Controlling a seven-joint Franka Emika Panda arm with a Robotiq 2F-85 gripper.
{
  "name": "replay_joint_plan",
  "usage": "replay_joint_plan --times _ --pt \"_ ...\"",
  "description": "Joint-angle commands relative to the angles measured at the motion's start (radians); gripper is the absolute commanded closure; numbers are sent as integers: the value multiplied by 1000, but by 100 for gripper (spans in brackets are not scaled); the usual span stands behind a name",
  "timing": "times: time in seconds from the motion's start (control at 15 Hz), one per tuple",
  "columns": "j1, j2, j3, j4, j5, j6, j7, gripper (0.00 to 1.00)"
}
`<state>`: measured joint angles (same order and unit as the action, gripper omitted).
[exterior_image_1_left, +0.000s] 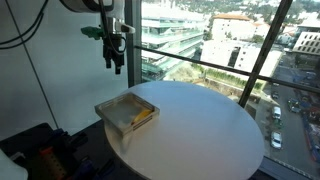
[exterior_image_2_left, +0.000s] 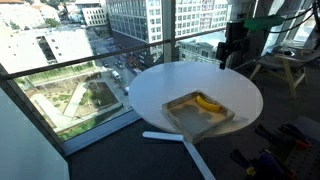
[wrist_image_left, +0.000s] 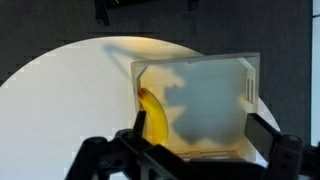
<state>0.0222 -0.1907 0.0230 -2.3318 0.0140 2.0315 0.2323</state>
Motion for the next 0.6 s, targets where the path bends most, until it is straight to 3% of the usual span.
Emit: replay_joint_plan --times 0.0,0.53 --pt "-17 -36 -7 -30 -3 15 -29 0" --pt "-27 -29 -25 -35 -3 36 -143 0"
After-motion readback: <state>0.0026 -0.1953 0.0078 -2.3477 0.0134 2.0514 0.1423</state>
